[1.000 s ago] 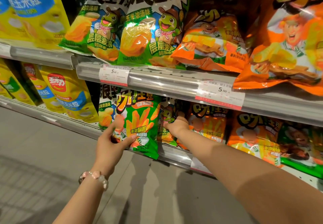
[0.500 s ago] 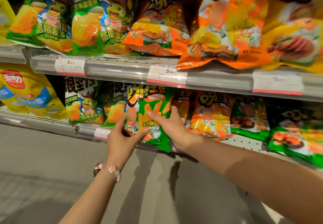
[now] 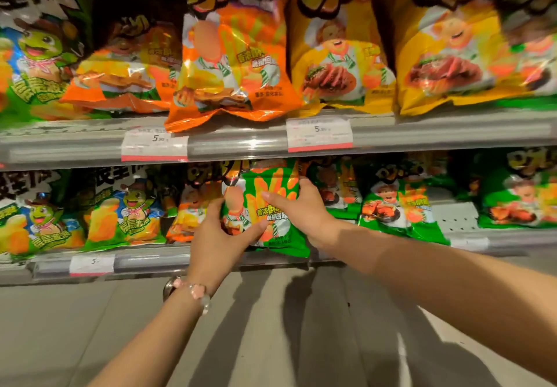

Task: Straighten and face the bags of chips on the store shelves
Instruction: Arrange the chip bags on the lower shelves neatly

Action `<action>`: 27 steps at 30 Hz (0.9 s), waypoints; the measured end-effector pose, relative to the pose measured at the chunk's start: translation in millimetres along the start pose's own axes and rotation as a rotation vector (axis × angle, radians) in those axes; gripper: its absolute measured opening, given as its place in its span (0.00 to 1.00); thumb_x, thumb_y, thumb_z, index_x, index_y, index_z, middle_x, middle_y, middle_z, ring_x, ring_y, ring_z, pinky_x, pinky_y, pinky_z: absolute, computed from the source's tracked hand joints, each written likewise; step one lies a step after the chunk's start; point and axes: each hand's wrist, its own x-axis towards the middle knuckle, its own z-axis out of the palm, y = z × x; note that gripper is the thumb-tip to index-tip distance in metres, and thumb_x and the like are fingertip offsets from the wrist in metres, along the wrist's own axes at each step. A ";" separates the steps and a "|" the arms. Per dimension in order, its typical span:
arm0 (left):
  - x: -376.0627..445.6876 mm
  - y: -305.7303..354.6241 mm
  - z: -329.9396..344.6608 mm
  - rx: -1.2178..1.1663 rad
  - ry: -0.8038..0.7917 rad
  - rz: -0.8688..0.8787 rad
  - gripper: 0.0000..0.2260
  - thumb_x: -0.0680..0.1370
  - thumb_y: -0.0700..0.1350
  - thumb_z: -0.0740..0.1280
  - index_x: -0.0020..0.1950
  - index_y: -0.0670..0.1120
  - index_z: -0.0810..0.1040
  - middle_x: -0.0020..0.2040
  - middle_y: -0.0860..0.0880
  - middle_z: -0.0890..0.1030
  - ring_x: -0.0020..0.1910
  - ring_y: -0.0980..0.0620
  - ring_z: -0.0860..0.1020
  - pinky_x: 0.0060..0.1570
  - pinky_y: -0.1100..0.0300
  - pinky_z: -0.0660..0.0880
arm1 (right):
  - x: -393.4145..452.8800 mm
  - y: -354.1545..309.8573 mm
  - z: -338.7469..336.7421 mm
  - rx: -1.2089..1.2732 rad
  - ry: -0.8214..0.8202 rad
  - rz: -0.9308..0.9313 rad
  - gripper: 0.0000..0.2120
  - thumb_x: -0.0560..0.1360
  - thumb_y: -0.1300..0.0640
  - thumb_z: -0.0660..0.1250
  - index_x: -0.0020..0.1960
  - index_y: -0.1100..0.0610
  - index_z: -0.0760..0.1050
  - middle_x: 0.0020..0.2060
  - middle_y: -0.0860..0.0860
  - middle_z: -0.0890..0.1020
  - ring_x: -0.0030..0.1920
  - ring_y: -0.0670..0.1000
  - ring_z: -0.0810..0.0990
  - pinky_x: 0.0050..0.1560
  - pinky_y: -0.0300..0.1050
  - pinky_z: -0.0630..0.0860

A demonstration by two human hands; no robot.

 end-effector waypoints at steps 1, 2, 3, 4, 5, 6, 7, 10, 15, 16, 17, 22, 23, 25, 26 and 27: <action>-0.2 7.1 9.2 -0.003 -0.031 0.015 0.31 0.64 0.59 0.78 0.62 0.55 0.70 0.50 0.57 0.81 0.47 0.57 0.81 0.48 0.55 0.79 | -0.8 -1.5 -14.5 -0.011 0.014 -0.002 0.22 0.69 0.54 0.76 0.58 0.59 0.72 0.52 0.54 0.81 0.55 0.53 0.80 0.60 0.53 0.75; -0.2 14.0 16.1 0.006 -0.065 0.029 0.33 0.63 0.61 0.78 0.64 0.54 0.70 0.51 0.57 0.81 0.48 0.57 0.80 0.49 0.54 0.79 | -0.3 -2.4 -27.3 -0.024 0.029 -0.005 0.23 0.69 0.53 0.76 0.58 0.59 0.72 0.53 0.54 0.81 0.55 0.53 0.79 0.60 0.53 0.75; -0.7 23.0 23.5 0.025 -0.100 0.058 0.34 0.63 0.62 0.77 0.65 0.54 0.69 0.52 0.58 0.80 0.49 0.57 0.80 0.49 0.55 0.78 | -0.2 -4.1 -41.6 -0.038 0.047 -0.010 0.22 0.69 0.52 0.76 0.58 0.58 0.72 0.53 0.55 0.81 0.55 0.53 0.79 0.60 0.53 0.75; -1.1 33.1 30.8 0.073 -0.128 0.093 0.35 0.64 0.63 0.75 0.67 0.53 0.69 0.53 0.59 0.79 0.50 0.57 0.79 0.48 0.57 0.76 | 0.0 -5.6 -57.0 -0.040 0.067 -0.017 0.21 0.69 0.53 0.75 0.57 0.58 0.72 0.52 0.55 0.81 0.54 0.53 0.80 0.59 0.52 0.76; -1.4 43.0 36.4 0.151 -0.132 0.145 0.35 0.66 0.64 0.73 0.67 0.51 0.69 0.53 0.58 0.77 0.51 0.55 0.77 0.47 0.58 0.74 | -0.5 -7.8 -72.5 -0.032 0.085 -0.022 0.19 0.70 0.55 0.75 0.56 0.59 0.72 0.51 0.55 0.81 0.53 0.52 0.80 0.58 0.50 0.77; -1.0 52.8 41.3 0.252 -0.109 0.215 0.34 0.68 0.66 0.70 0.66 0.48 0.70 0.53 0.55 0.76 0.52 0.53 0.76 0.47 0.58 0.71 | -1.0 -10.5 -88.6 -0.028 0.102 -0.024 0.18 0.70 0.56 0.75 0.56 0.59 0.72 0.50 0.54 0.82 0.51 0.51 0.81 0.55 0.45 0.77; -0.3 63.6 45.2 0.351 -0.068 0.315 0.34 0.70 0.68 0.67 0.64 0.45 0.72 0.53 0.51 0.76 0.52 0.49 0.75 0.47 0.56 0.71 | -2.1 -13.5 -104.5 -0.031 0.116 -0.019 0.17 0.71 0.57 0.74 0.55 0.59 0.72 0.48 0.52 0.82 0.50 0.50 0.81 0.53 0.40 0.77; 7.5 90.5 59.4 0.496 0.024 0.692 0.28 0.72 0.66 0.60 0.52 0.41 0.76 0.44 0.45 0.76 0.44 0.44 0.73 0.42 0.51 0.70 | -3.9 -15.6 -148.0 -0.029 0.162 0.012 0.14 0.70 0.57 0.74 0.51 0.55 0.71 0.49 0.54 0.81 0.52 0.52 0.80 0.56 0.45 0.76; 8.5 121.2 95.2 0.501 -0.029 1.112 0.12 0.74 0.51 0.63 0.44 0.41 0.72 0.36 0.45 0.71 0.35 0.45 0.69 0.34 0.55 0.60 | -11.5 -12.9 -202.9 0.000 0.230 0.041 0.12 0.71 0.59 0.74 0.48 0.52 0.72 0.47 0.52 0.82 0.51 0.52 0.81 0.55 0.47 0.77; 4.8 127.2 104.9 0.487 -0.031 1.174 0.11 0.74 0.49 0.63 0.46 0.41 0.72 0.37 0.44 0.72 0.36 0.45 0.69 0.34 0.56 0.61 | -13.3 -12.1 -213.6 0.008 0.245 0.045 0.12 0.71 0.59 0.74 0.49 0.53 0.72 0.47 0.52 0.82 0.50 0.51 0.81 0.54 0.46 0.77; 1.2 135.4 114.5 0.462 -0.026 1.216 0.11 0.73 0.48 0.63 0.48 0.41 0.71 0.38 0.44 0.73 0.36 0.46 0.68 0.33 0.56 0.63 | -15.2 -11.3 -224.1 0.013 0.262 0.051 0.12 0.71 0.59 0.74 0.51 0.55 0.73 0.46 0.51 0.83 0.49 0.50 0.81 0.53 0.45 0.77; 0.6 202.5 164.1 0.402 0.020 1.393 0.15 0.71 0.43 0.69 0.55 0.42 0.69 0.47 0.40 0.78 0.46 0.43 0.70 0.42 0.50 0.65 | -18.7 -4.6 -281.5 0.052 0.325 0.073 0.16 0.71 0.59 0.73 0.56 0.58 0.74 0.50 0.55 0.83 0.52 0.53 0.82 0.57 0.51 0.77; 3.0 216.2 174.5 0.419 0.037 1.422 0.16 0.71 0.44 0.69 0.56 0.42 0.69 0.50 0.39 0.78 0.50 0.42 0.71 0.46 0.49 0.65 | -20.1 -3.8 -293.2 0.053 0.334 0.082 0.16 0.71 0.59 0.73 0.56 0.58 0.73 0.50 0.55 0.83 0.51 0.53 0.82 0.56 0.51 0.78; 7.5 240.6 197.7 0.500 0.035 1.455 0.22 0.71 0.49 0.70 0.60 0.43 0.69 0.58 0.38 0.78 0.59 0.40 0.70 0.57 0.44 0.64 | -21.4 -2.2 -316.4 0.038 0.341 0.093 0.16 0.72 0.59 0.72 0.56 0.58 0.72 0.48 0.52 0.82 0.45 0.46 0.81 0.48 0.39 0.79; 8.9 251.4 209.4 0.559 0.014 1.450 0.26 0.69 0.52 0.72 0.63 0.43 0.70 0.61 0.38 0.76 0.63 0.39 0.69 0.61 0.41 0.62 | -22.6 -2.1 -327.1 0.025 0.337 0.093 0.15 0.73 0.59 0.72 0.55 0.57 0.70 0.47 0.50 0.81 0.42 0.41 0.78 0.41 0.32 0.76; 10.1 261.7 220.8 0.625 -0.012 1.429 0.32 0.65 0.54 0.75 0.65 0.44 0.71 0.64 0.38 0.75 0.65 0.37 0.68 0.65 0.38 0.61 | -23.1 -0.8 -338.0 0.014 0.329 0.087 0.15 0.73 0.59 0.71 0.56 0.55 0.68 0.45 0.47 0.79 0.40 0.38 0.75 0.37 0.29 0.73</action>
